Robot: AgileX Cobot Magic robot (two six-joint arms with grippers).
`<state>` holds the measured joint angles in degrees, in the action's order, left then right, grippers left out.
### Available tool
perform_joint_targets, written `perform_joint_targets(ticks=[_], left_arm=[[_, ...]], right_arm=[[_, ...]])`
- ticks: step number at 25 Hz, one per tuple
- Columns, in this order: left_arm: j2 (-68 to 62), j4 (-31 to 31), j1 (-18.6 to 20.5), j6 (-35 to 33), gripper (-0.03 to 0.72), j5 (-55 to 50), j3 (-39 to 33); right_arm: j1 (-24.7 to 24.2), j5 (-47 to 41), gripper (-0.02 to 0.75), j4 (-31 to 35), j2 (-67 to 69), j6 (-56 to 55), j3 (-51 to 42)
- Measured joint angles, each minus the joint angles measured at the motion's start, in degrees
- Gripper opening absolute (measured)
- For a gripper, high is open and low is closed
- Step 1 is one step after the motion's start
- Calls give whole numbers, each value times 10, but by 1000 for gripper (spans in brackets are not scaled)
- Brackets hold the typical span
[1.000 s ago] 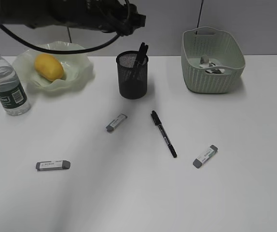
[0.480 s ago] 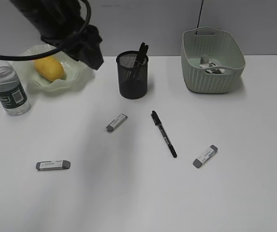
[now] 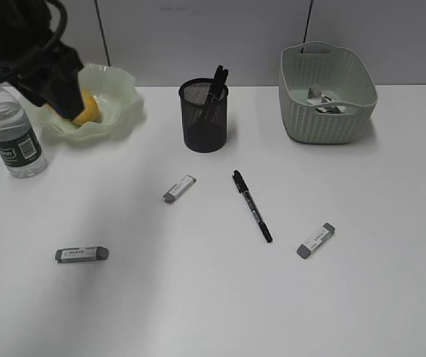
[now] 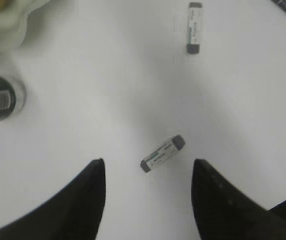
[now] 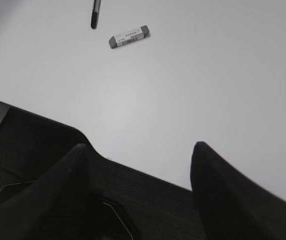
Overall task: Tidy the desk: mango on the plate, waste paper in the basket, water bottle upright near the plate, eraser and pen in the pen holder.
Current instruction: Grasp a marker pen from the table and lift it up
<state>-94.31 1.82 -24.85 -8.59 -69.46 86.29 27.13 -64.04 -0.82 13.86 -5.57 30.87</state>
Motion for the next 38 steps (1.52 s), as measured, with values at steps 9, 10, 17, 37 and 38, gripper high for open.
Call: perform_joint_targets(ticks=[9,10,17,37,38], left_arm=[[124,34,109,2,423,73,-183],[148,37,113,2,423,92,-207],[320,44,117,2,423,211,-371],[795,66,117,6,391,172,-523],[805,66,117,10,391,170,-533]], right_arm=[[0,0,502,0,0,0,0],[0,0,502,0,0,0,0],[0,0,502,0,0,0,0],[0,3,502,1,0,0,0],[0,3,502,1,0,0,0]])
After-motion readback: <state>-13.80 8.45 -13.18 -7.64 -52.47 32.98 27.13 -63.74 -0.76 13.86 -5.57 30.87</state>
